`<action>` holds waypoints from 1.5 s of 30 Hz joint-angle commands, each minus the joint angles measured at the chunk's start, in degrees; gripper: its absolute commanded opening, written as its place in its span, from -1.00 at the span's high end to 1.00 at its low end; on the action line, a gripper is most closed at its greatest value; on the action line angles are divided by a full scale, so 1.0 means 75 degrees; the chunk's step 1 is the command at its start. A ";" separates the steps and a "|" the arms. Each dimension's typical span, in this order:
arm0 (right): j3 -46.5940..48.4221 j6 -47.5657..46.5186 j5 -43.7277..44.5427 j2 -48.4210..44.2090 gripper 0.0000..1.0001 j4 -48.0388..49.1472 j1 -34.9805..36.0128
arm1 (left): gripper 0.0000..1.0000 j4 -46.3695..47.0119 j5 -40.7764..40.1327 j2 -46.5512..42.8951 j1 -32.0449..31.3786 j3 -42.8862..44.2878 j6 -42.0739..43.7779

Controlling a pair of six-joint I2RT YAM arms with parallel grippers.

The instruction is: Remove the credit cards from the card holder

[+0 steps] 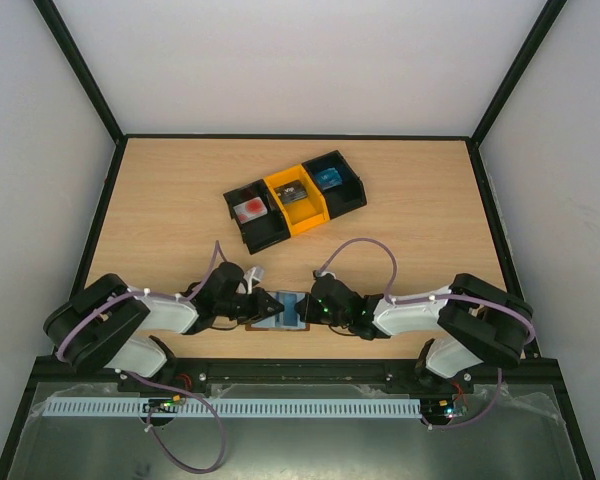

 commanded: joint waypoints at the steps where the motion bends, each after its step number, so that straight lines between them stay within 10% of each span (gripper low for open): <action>1: -0.0239 -0.0045 -0.0008 0.0299 0.87 -0.0185 0.0089 | 0.71 0.0022 0.0150 0.0029 0.0055 0.0099 0.0117; 45: -0.0499 0.0083 0.0126 0.0348 0.87 0.0003 0.0089 | 0.84 0.0586 0.0278 -0.0410 0.0328 -0.0504 -0.0288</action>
